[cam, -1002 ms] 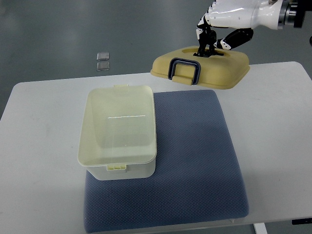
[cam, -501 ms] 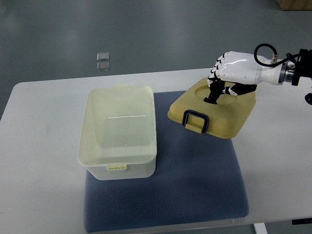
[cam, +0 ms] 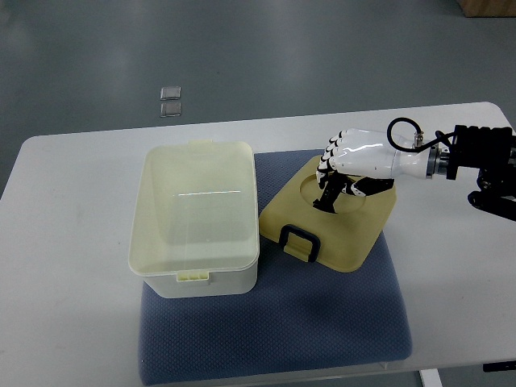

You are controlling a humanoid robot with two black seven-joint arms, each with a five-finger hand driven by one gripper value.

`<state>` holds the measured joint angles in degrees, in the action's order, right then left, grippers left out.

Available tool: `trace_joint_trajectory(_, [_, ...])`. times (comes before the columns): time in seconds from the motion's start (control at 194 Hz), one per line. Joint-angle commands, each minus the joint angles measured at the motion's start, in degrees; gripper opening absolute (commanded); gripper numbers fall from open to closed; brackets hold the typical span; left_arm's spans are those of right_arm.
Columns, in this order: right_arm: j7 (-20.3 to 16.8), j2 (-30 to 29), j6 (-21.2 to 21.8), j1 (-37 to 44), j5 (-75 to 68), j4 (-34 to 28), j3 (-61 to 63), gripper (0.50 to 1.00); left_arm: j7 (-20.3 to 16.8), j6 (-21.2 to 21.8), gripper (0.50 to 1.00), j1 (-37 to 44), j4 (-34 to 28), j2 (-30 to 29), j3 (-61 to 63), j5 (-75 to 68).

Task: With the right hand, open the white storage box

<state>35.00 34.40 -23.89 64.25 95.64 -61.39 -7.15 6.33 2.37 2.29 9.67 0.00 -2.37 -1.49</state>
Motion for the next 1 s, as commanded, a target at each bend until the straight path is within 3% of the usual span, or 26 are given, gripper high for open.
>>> trace_joint_trajectory(0.0, [0.0,-0.91,-0.19,-0.62,-0.54,-0.13,0.3,0.856,0.0,0.0,1.0,-0.01,0.0,0.0,0.0,0.0])
trace_joint_trajectory(0.072, [0.0,-1.0,-0.72,-0.88,-1.16,-0.22,0.38,0.917,0.0,0.0,1.0,-0.01,0.0,0.0,0.0,0.0])
trace_joint_trajectory(0.227, [0.0,-0.73,-1.51,-0.7,-2.65,-0.57,0.56,0.917,0.0,0.0,1.0,-0.01,0.0,0.0,0.0,0.0])
trace_joint_trajectory(0.356, [0.0,0.15,1.04,-0.09,-8.37,-2.07,1.09,0.915,0.0,0.0,1.0,-0.01,0.0,0.0,0.0,0.0])
trace_joint_trajectory(0.444, [0.0,1.2,8.51,0.17,-12.94,-3.47,3.9,0.915,0.0,0.0,1.0,-0.01,0.0,0.0,0.0,0.0])
trace_joint_trajectory(0.615, [0.0,1.46,32.14,0.0,-31.82,-3.74,14.44,0.921,0.0,0.0,1.0,-0.01,0.0,0.0,0.0,0.0])
trace_joint_trajectory(0.666, [0.0,1.2,36.8,-0.26,-40.6,-3.21,16.2,0.924,0.0,0.0,1.0,-0.01,0.0,0.0,0.0,0.0])
trace_joint_trajectory(0.718, [0.0,1.02,38.48,-0.44,-47.65,-2.95,16.64,0.926,0.0,0.0,1.0,-0.01,0.0,0.0,0.0,0.0])
trace_joint_trajectory(0.997, [-16.63,-3.81,41.29,-2.46,-84.22,1.54,18.49,0.928,0.0,0.0,1.0,-0.01,0.0,0.0,0.0,0.0])
